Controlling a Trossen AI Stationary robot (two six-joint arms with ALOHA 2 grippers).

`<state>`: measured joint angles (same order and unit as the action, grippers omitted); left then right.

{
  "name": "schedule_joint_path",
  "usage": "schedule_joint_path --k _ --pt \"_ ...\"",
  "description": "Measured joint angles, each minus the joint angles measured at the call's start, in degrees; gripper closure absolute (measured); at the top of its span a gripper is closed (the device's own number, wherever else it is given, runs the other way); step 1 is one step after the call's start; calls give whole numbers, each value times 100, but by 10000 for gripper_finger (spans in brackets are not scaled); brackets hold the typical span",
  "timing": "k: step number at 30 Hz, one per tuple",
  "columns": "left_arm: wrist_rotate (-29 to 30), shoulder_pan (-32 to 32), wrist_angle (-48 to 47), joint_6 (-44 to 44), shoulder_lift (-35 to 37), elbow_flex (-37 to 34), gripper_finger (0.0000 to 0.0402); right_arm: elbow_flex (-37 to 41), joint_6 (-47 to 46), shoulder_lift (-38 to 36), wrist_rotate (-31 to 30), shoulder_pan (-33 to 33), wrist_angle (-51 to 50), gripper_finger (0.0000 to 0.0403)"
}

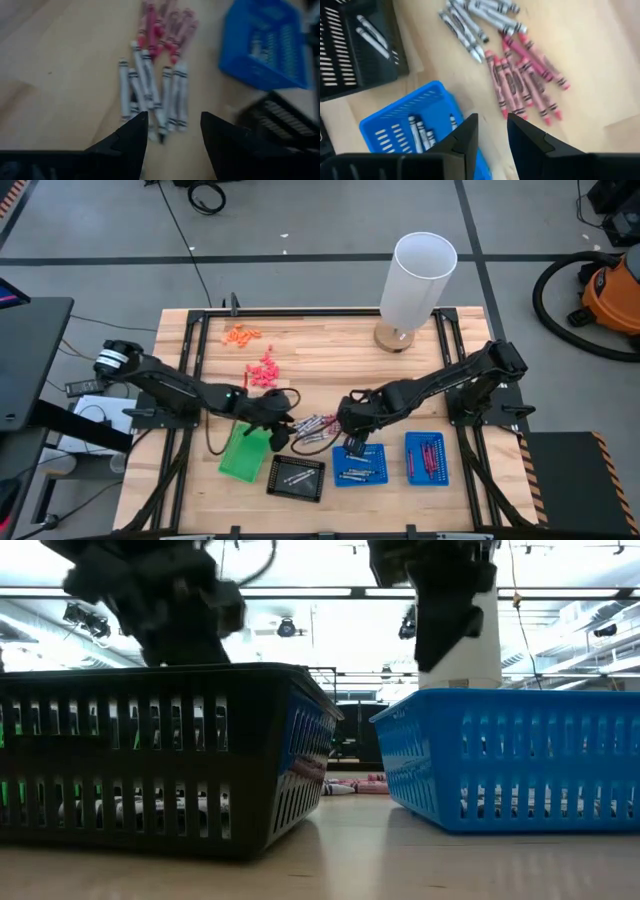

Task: Sort crayons
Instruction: Put the black crayon into the left blue basket

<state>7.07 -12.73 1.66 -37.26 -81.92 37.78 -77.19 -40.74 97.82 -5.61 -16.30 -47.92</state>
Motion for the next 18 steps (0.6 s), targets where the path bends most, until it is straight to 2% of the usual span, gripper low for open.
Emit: schedule_joint_path --k 7,13,18 --pt "95 402 -67 239 -555 229 210 -577 436 -2 -507 2 -316 291" --pt "79 654 -77 380 -827 238 210 -840 518 -2 -684 -2 -360 291" --pt "73 690 -184 711 -1149 592 210 -898 648 0 -701 5 -416 291"
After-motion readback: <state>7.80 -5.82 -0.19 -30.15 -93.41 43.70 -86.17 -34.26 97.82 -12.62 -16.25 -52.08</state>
